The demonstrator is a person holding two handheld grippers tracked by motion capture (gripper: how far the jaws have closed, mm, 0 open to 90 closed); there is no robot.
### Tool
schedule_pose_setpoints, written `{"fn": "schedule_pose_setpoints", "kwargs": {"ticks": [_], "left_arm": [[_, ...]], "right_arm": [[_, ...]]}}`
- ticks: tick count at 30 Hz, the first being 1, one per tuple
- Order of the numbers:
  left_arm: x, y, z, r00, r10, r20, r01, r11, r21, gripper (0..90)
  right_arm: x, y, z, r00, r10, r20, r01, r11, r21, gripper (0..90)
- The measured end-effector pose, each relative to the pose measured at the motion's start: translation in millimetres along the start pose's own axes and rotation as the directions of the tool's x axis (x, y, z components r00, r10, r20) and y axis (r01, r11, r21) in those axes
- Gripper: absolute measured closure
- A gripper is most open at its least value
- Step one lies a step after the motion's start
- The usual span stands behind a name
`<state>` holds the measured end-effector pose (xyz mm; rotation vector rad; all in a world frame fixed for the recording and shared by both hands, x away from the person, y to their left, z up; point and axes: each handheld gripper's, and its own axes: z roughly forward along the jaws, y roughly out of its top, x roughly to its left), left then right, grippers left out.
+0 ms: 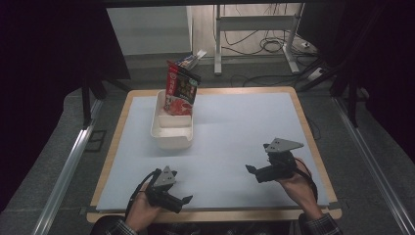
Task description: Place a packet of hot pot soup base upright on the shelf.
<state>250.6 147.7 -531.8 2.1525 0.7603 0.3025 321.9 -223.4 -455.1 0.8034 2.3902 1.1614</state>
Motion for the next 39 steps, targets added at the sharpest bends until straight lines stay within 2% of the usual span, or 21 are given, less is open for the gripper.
{"fn": "schedule_pose_setpoints", "kwargs": {"ticks": [8,17,25,29,34,39], "left_arm": [[0.2,-0.2,-0.1,1.0,0.002,-0.003,-0.002,1.0,0.001,0.1],[-0.4,-0.4,0.4,0.9999,0.013,-0.01,-0.013,0.9999,0.001,0.1],[-0.6,-0.6,0.8,0.9997,0.02,-0.013,-0.02,0.9998,0.003,0.1],[-0.7,-0.7,0.9,0.9997,0.021,-0.013,-0.021,0.9998,0.004,0.2],[-0.8,-1.0,1.3,0.9997,0.022,-0.014,-0.022,0.9997,0.008,0.2],[-0.7,-0.6,1.7,0.9996,0.024,-0.016,-0.024,0.9997,0.011,0.1]], "right_arm": [[-1.3,-15.0,-6.9,0.9996,0.01,0.027,-0.01,1.0,0.005,1.9],[-5.7,-31.8,-12.8,0.9976,0.046,0.052,-0.046,0.999,0.006,1.9],[-11.1,-51.9,-12.8,0.9922,0.085,0.091,-0.089,0.995,0.044,2.0],[-12.8,-58.4,-11.5,0.9898,0.109,0.092,-0.114,0.992,0.055,2.0],[-13.5,-63.3,-7.4,0.99,0.104,0.095,-0.113,0.989,0.098,2.0],[-13.9,-64.5,-4.8,0.9901,0.107,0.091,-0.117,0.987,0.112,2.0]]}}
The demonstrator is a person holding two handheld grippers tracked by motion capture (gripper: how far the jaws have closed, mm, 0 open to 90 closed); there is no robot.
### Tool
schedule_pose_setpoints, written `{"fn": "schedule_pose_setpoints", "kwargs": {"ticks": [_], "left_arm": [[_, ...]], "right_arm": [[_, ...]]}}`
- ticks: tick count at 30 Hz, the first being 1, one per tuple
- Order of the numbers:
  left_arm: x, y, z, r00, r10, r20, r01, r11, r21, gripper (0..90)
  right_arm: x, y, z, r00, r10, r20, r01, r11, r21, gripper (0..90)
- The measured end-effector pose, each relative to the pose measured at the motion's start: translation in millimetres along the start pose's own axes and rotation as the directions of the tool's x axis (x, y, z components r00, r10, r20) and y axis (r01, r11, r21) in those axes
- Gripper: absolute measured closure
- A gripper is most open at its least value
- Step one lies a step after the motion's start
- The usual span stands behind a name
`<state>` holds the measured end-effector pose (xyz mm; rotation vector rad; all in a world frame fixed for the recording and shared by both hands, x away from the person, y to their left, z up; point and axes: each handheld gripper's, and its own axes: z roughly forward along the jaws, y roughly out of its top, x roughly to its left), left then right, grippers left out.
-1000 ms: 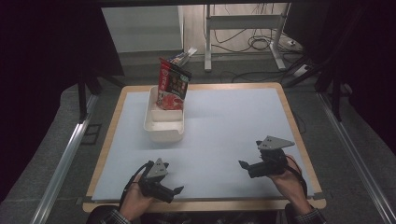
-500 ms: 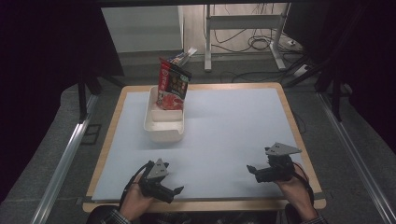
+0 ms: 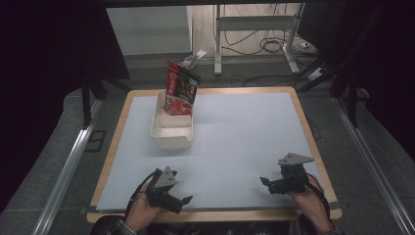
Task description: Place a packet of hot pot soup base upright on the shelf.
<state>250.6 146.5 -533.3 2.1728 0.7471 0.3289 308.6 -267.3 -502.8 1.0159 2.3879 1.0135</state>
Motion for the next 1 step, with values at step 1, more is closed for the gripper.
{"fn": "schedule_pose_setpoints", "kwargs": {"ticks": [1], "left_arm": [[0.1,0.2,0.3,1.0,0.002,-0.001,-0.002,1.0,0.001,0.1]], "right_arm": [[-0.4,-0.1,0.2,1.0,0.001,-0.001,-0.001,1.0,0.003,2.0]]}}
